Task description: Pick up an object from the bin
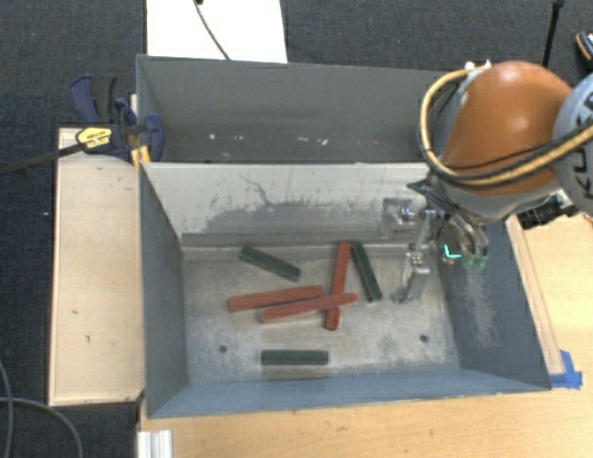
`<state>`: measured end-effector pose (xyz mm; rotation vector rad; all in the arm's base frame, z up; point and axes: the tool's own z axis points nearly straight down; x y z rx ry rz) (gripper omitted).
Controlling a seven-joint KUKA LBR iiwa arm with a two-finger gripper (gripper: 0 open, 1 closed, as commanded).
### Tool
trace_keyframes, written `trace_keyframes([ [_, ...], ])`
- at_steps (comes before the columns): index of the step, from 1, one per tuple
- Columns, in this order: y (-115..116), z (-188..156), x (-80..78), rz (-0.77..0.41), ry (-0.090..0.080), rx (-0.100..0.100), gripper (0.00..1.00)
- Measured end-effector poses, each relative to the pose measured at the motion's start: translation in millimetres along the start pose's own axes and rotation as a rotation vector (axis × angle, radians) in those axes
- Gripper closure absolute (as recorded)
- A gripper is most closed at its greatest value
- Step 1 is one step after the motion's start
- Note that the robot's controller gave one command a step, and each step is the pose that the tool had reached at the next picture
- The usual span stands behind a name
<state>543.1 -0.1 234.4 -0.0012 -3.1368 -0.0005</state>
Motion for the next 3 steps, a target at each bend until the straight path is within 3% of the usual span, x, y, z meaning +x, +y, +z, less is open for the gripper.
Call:
trace_keyframes([
  [1,0,-4,-1.5,0.000,-0.008,0.000,0.00],
  [2,30,51,-1.9,-0.089,-0.011,0.001,0.00],
  [3,88,74,-4.9,-0.225,-0.008,-0.001,0.00],
])
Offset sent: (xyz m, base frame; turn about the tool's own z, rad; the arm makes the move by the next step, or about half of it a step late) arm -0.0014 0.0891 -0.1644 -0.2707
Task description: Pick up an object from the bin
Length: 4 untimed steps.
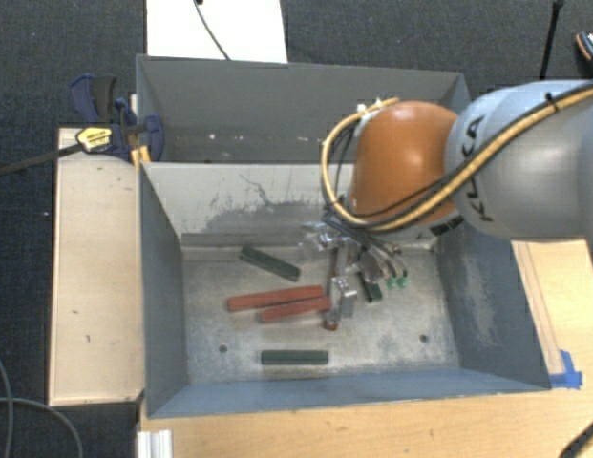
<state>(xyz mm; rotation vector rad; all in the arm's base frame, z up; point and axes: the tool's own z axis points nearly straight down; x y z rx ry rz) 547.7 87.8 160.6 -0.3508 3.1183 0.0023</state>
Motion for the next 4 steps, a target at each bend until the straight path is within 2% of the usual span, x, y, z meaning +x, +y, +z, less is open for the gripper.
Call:
trace_keyframes([
  [1,-10,0,13.8,0.187,0.003,0.001,0.00],
  [2,-3,55,4.2,0.126,-0.005,0.001,0.00],
  [3,-13,90,14.5,0.148,0.003,0.001,1.00],
  [4,-13,90,14.5,0.148,0.003,0.001,1.00],
])
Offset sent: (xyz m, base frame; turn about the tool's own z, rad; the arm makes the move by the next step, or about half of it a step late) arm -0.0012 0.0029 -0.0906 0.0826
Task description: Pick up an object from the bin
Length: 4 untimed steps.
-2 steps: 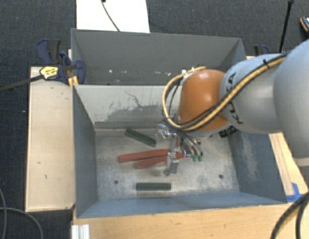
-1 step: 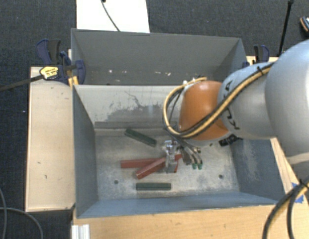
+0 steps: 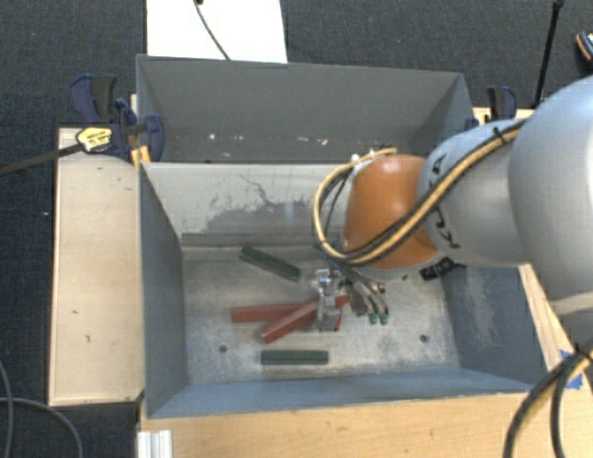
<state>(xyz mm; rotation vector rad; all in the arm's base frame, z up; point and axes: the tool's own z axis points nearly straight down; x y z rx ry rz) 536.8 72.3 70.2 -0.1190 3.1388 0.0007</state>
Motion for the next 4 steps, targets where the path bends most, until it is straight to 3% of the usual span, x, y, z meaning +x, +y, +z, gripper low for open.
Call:
trace_keyframes([
  [2,0,-23,2.8,0.001,0.009,0.000,1.00],
  [4,0,-48,-0.6,0.001,-0.005,0.000,1.00],
])
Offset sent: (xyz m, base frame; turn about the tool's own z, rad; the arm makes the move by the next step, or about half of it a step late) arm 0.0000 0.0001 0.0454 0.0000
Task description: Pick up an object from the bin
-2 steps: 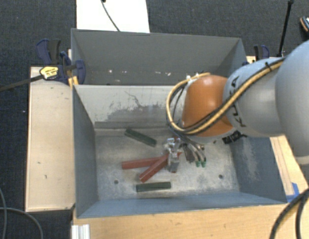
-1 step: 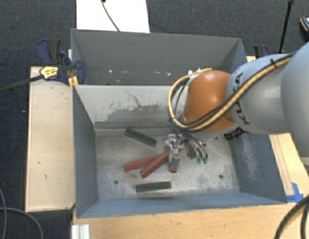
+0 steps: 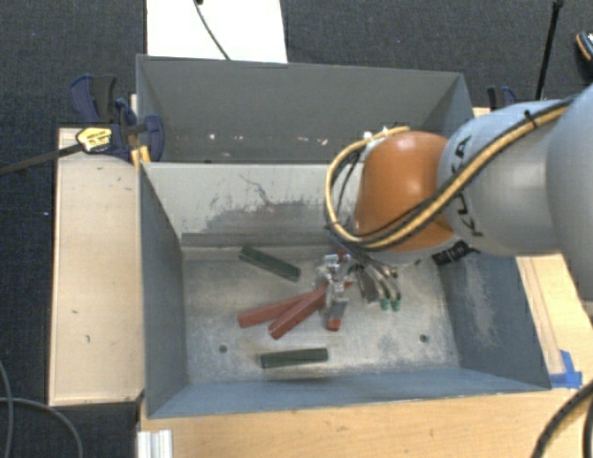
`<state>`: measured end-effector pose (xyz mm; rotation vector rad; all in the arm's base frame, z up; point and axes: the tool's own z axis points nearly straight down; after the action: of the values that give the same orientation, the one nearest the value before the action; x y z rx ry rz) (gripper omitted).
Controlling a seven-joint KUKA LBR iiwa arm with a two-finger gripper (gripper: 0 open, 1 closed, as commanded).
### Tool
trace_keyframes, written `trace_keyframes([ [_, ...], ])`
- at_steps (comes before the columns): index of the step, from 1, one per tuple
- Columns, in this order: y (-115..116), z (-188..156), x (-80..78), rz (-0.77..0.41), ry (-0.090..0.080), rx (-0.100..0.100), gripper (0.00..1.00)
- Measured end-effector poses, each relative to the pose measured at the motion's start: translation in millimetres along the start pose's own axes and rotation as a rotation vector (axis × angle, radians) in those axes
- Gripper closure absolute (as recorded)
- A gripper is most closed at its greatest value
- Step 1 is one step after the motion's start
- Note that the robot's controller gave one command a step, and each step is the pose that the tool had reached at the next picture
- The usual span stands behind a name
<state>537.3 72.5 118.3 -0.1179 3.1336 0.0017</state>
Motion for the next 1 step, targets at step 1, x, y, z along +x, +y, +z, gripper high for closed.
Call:
trace_keyframes([
  [1,0.0,-7.5,1.5,0.000,0.007,0.000,1.00],
])
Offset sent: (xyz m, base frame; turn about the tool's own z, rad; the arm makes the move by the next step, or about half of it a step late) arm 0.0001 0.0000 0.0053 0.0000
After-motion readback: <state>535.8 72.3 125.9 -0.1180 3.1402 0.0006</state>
